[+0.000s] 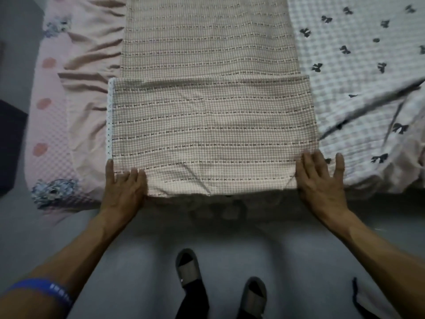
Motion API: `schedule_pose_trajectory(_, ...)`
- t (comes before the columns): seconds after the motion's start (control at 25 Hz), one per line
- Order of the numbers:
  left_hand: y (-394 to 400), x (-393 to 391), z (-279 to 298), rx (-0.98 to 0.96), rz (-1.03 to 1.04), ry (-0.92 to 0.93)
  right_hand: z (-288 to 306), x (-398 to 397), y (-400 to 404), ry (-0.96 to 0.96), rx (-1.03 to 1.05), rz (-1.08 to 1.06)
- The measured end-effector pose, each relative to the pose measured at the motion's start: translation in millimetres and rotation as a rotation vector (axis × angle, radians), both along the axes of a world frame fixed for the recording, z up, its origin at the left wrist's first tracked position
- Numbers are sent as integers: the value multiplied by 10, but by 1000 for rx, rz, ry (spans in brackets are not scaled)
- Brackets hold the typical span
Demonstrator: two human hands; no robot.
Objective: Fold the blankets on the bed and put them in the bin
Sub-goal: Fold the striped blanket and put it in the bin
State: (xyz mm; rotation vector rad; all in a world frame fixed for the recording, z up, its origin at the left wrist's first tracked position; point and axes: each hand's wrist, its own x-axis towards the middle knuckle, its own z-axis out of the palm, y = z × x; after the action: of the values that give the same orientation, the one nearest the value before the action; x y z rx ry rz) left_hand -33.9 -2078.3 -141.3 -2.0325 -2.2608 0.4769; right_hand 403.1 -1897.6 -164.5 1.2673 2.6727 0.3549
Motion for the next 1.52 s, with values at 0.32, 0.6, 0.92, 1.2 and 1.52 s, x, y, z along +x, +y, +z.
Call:
schedule_pose_trajectory(0.32,29,-77,326,131,104,-119,380,-85,149,64,54,-90)
schedule_pose_trajectory(0.6,-204,13,760,228,54,-173,882,132,67,150,103,42)
schedule_pose_trajectory(0.92,-635,132,1090,306,93,-191,1468,312,-239,388,26,55)
schedule_pose_trajectory(1.2,-1254,799,1801,-25,201,-337,1943,867,-929,185,-335,-215)
schedule_pose_trajectory(1.52,-42,59,2148,0,285,-236,2751,49,331,309,-226,-513)
